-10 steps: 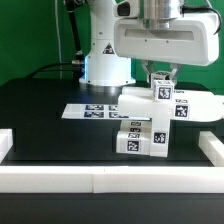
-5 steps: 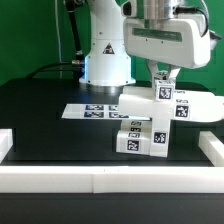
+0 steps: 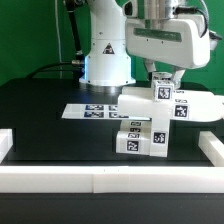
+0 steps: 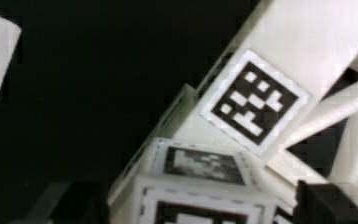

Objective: Assemble chair

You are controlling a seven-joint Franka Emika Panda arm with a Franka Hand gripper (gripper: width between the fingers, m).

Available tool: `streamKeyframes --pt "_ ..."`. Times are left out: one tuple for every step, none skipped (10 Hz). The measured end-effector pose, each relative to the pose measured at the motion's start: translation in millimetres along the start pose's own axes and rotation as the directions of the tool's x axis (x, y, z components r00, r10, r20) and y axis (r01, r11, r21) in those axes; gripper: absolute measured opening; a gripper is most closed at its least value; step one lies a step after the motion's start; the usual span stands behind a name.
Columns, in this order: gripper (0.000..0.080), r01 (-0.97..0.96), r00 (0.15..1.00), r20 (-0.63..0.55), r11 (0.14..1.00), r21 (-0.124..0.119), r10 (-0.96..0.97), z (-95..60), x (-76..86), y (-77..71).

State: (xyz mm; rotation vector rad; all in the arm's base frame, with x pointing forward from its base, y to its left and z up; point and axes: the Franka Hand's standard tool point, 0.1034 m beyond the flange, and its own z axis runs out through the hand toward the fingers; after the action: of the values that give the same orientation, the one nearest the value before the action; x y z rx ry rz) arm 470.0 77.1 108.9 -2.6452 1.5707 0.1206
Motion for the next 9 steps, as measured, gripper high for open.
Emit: streamKeyframes --pt "0.0627 0.051 0.999 0.000 0.999 -0.001 -0.051 0.1 -0.7 -0.3" --pt "0.0627 0.161 0.987 -0.003 0.987 -0.003 -0.161 0.2 -1.7 -0.5" --pt "0.0646 0.242 0.970 -0.006 0.970 -0.006 -0.242 0.2 -2.8 -1.2" --pt "0.0646 0.305 0.952 -0.007 0.952 -0.006 -0.305 0.2 -3.0 -1.4" --pt "0.0649 0.383 0.924 -0.006 0.924 -0.007 -0.383 0.3 -3.0 -1.2" --pt "0.0649 0.440 0.898 -0.006 0.898 -0.008 -0.440 0.4 -3.0 -1.2" --pt "0.0649 0.499 0.866 -0.005 0.867 -0.009 -0.499 0.4 -3.2 -1.2" --pt "0.0649 0.557 0.830 -0.005 0.830 -0.009 -0.557 0.5 -3.3 -1.2" --pt "0.0649 0.623 0.782 -0.004 0.782 -0.010 -0.623 0.5 -3.1 -1.1"
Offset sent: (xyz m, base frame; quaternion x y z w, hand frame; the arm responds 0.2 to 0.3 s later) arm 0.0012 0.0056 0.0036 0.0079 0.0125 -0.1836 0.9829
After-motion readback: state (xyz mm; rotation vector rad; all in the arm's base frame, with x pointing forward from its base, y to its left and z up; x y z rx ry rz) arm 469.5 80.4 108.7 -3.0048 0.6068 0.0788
